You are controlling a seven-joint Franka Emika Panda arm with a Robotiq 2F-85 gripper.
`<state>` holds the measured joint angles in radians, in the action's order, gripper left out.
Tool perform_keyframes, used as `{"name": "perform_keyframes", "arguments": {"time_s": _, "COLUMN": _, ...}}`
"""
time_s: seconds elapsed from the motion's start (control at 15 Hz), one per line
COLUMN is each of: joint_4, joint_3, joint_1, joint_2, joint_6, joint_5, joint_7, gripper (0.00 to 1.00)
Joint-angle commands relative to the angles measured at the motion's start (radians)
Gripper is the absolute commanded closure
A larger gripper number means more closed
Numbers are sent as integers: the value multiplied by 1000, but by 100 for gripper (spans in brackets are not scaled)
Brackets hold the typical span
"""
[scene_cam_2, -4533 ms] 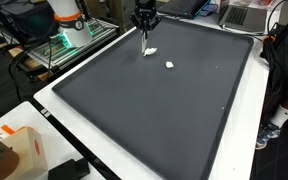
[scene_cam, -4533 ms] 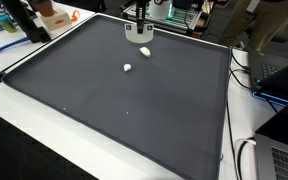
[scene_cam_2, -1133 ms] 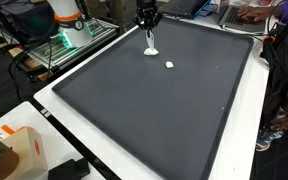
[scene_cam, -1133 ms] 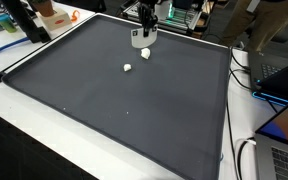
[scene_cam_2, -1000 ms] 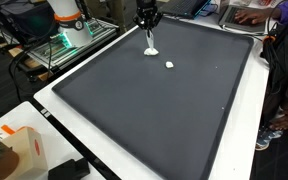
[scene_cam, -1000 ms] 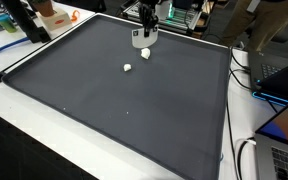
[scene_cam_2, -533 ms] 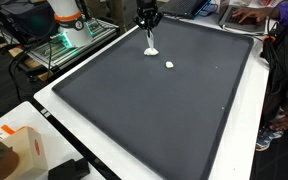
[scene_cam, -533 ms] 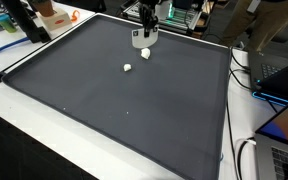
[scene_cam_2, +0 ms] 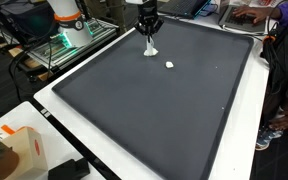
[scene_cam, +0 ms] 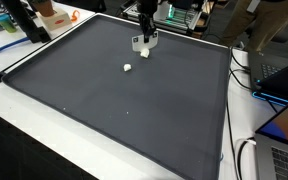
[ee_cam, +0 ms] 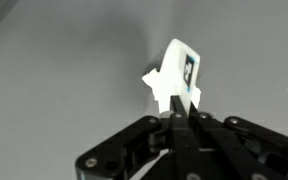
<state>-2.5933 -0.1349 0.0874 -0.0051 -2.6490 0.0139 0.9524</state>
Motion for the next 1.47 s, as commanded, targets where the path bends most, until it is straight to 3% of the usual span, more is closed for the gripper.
{"name": "perform_keyframes", "arguments": {"time_s": 0.0, "joint_4": 27, "joint_3": 30, "joint_1": -8, "joint_2": 108, "joint_6": -49, "joint_5": -19, "joint_7": -32, "gripper": 99}}
{"name": "perform_keyframes", "arguments": {"time_s": 0.13, "joint_4": 35, "joint_3": 46, "joint_1": -10, "joint_2": 108, "joint_6": 15, "joint_5": 11, "joint_7": 0, "gripper": 99}}
{"name": "perform_keyframes", "arguments": {"time_s": 0.33, "joint_4": 46, "joint_3": 51, "joint_1": -7, "joint_2": 94, "joint_6": 106, "joint_5": -55, "joint_7": -62, "gripper": 99}}
{"name": "perform_keyframes", "arguments": {"time_s": 0.8, "joint_4": 118, "joint_3": 56, "joint_1": 2, "joint_2": 165, "joint_6": 237, "joint_5": -82, "joint_7": -138, "gripper": 99}}
{"name": "perform_keyframes", "arguments": {"time_s": 0.93, "joint_4": 122, "joint_3": 55, "joint_1": 14, "joint_2": 169, "joint_6": 229, "joint_5": -53, "joint_7": -99, "gripper": 99}}
{"name": "perform_keyframes", "arguments": {"time_s": 1.2, "joint_4": 51, "joint_3": 59, "joint_1": 58, "joint_2": 125, "joint_6": 93, "joint_5": 100, "joint_7": 89, "gripper": 99}}
{"name": "perform_keyframes", "arguments": {"time_s": 1.4, "joint_4": -23, "joint_3": 25, "joint_1": 74, "joint_2": 55, "joint_6": 131, "joint_5": 29, "joint_7": 85, "gripper": 99}}
